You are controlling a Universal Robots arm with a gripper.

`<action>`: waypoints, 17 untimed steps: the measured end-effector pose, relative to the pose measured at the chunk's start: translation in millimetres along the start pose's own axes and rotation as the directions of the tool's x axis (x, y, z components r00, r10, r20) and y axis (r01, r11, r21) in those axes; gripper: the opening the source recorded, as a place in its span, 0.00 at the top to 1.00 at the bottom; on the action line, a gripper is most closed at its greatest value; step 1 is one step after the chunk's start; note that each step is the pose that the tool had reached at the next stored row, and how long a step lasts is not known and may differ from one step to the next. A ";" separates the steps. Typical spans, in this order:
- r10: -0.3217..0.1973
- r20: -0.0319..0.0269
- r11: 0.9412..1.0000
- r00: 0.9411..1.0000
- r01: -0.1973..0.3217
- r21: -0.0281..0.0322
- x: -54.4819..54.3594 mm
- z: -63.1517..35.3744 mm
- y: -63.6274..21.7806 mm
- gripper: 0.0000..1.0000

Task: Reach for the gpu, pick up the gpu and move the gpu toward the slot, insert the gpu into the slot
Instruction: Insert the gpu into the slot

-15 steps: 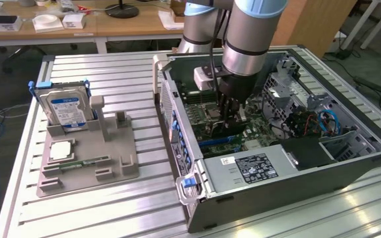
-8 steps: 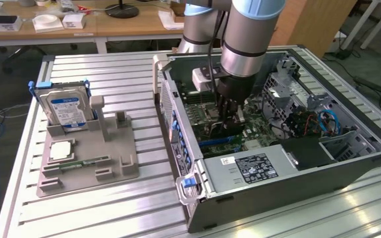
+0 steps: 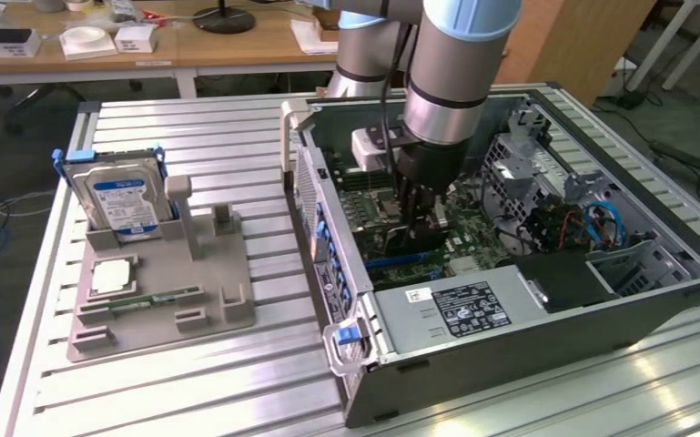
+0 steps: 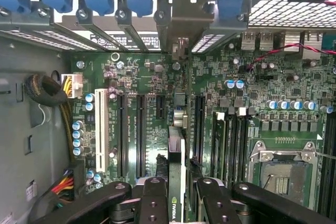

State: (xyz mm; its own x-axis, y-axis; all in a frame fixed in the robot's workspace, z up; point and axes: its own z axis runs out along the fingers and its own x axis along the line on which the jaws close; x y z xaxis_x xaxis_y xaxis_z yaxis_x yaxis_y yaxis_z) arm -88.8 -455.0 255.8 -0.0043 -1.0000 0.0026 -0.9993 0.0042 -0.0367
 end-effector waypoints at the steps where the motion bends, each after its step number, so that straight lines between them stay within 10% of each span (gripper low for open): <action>1: 0.000 0.000 1.000 1.000 0.000 0.000 0.0 0.0 0.2 0.74; 17: 0.000 0.000 1.000 1.000 0.000 0.000 0.1 6.5 1.2 0.74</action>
State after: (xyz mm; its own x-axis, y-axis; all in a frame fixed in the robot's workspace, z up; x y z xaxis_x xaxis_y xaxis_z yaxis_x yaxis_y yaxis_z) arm -89.7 -455.1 249.3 -0.0042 -1.0000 0.0029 -0.9993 0.0041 -0.0371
